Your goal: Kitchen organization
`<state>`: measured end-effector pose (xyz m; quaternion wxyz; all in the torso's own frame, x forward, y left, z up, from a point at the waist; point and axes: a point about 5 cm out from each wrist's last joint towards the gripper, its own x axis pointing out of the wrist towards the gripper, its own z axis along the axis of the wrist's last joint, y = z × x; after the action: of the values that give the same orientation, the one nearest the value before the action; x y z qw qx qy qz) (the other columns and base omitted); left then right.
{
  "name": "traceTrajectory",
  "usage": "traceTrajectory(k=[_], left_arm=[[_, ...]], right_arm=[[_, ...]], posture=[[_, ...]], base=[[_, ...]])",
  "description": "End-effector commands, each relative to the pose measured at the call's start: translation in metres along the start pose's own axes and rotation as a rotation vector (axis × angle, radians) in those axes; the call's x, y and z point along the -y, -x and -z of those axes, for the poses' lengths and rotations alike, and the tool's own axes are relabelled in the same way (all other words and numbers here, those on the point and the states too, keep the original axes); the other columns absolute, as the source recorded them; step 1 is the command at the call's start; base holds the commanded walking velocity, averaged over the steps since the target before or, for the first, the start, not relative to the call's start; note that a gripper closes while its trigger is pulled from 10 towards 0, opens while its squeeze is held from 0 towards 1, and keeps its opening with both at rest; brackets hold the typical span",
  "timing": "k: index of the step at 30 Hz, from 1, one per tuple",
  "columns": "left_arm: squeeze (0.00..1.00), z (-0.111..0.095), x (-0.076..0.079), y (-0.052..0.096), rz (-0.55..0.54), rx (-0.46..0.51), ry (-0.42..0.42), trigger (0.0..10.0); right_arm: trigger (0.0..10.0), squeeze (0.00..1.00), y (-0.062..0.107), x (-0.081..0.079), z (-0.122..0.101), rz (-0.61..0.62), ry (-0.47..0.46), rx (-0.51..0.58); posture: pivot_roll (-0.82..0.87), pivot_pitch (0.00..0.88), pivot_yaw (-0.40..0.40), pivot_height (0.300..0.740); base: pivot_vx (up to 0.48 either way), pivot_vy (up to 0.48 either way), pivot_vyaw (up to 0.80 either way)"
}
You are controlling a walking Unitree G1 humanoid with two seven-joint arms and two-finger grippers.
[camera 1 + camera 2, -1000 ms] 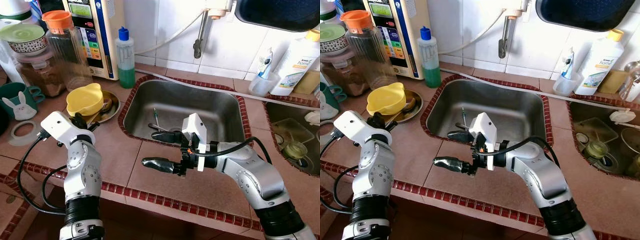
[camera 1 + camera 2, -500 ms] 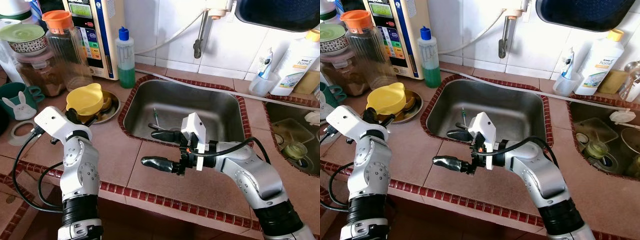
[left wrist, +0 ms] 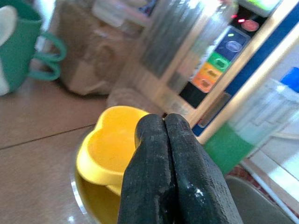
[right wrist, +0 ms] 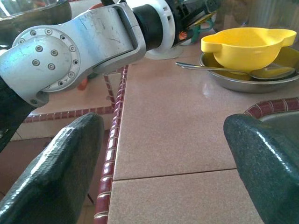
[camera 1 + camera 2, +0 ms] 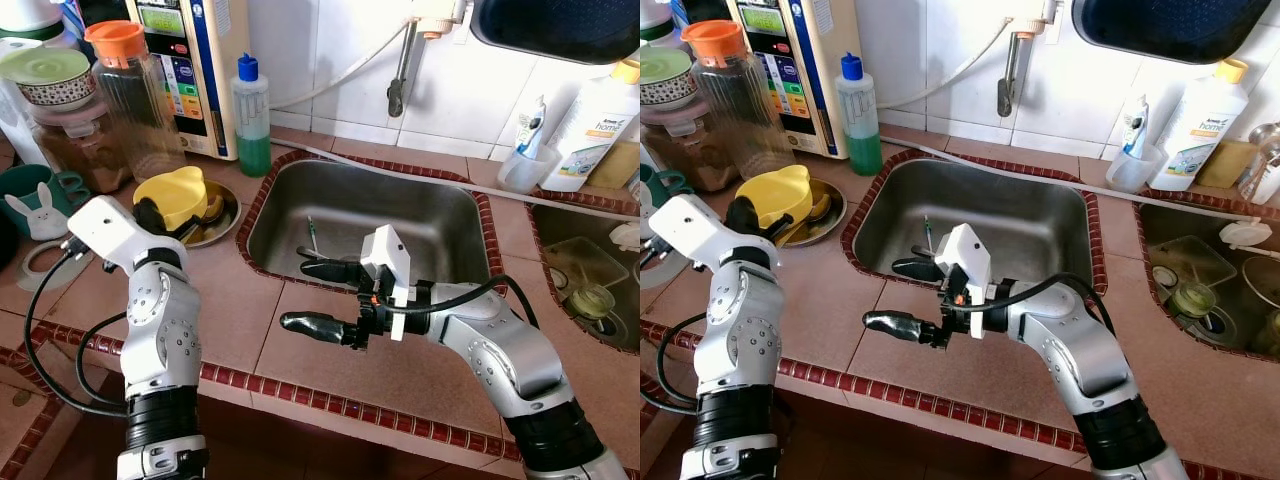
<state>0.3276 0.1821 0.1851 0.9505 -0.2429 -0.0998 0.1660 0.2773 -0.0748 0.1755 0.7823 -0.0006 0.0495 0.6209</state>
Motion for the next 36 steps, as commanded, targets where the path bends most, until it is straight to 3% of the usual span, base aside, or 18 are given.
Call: traceTrajectory(k=[1,6,12,13,15,16,19,25,30,36], left_arm=[[0.0,-0.008,0.013,0.001,0.069,0.038,-0.023,0.0],[0.0,-0.016,0.032,0.004,0.186,0.08,-0.041,0.0],[0.0,-0.016,0.032,0.006,0.202,0.082,-0.078,0.0],[0.28,-0.012,0.024,0.007,0.168,0.062,-0.109,10.0],[0.28,-0.012,0.024,0.007,0.168,0.062,-0.109,10.0],[1.0,-0.009,0.017,0.009,0.148,0.049,-0.14,10.0],[1.0,-0.003,0.01,0.017,0.195,0.052,-0.201,10.0],[1.0,0.008,-0.005,0.036,0.27,0.065,-0.401,10.0],[1.0,0.016,-0.013,0.043,0.246,0.044,-0.435,10.0],[1.0,0.019,-0.011,0.044,0.223,0.038,-0.413,10.0]], right_arm=[[10.0,0.0,0.0,0.003,-0.003,0.009,0.013,0.002],[10.0,0.0,0.0,0.003,-0.003,0.015,0.011,0.005],[10.0,0.0,0.0,0.005,-0.003,0.026,0.013,0.006],[10.0,0.0,0.0,0.005,-0.003,0.029,0.014,0.005],[10.0,0.0,0.0,0.005,-0.003,0.029,0.014,0.005],[10.0,0.0,0.0,0.006,-0.002,0.03,0.014,0.005],[10.0,0.0,0.0,0.006,-0.001,0.034,0.015,0.002],[10.0,0.0,0.0,0.007,-0.001,0.036,0.015,-0.001],[10.0,0.0,0.0,0.007,0.0,0.032,0.017,-0.003],[10.0,0.0,0.0,0.007,0.0,0.028,0.02,-0.007]], posture=[[0.09,0.051,-0.023,0.74],[0.09,0.053,-0.023,0.74],[0.09,0.052,-0.022,0.74],[0.09,0.053,-0.021,0.74],[0.09,0.053,-0.021,0.74],[0.09,0.053,-0.022,0.74],[0.09,0.052,-0.022,0.74],[0.09,0.055,-0.026,0.74],[0.09,0.054,-0.029,0.74],[0.09,0.053,-0.031,0.74]], base=[[0.0,0.0,0.0],[0.0,0.0,0.0],[0.0,0.0,0.0],[0.0,0.0,0.0],[0.0,0.0,0.0],[0.0,0.0,0.0],[0.0,0.0,0.0],[0.0,0.0,0.0],[0.0,0.0,0.0],[0.0,0.0,0.0]])
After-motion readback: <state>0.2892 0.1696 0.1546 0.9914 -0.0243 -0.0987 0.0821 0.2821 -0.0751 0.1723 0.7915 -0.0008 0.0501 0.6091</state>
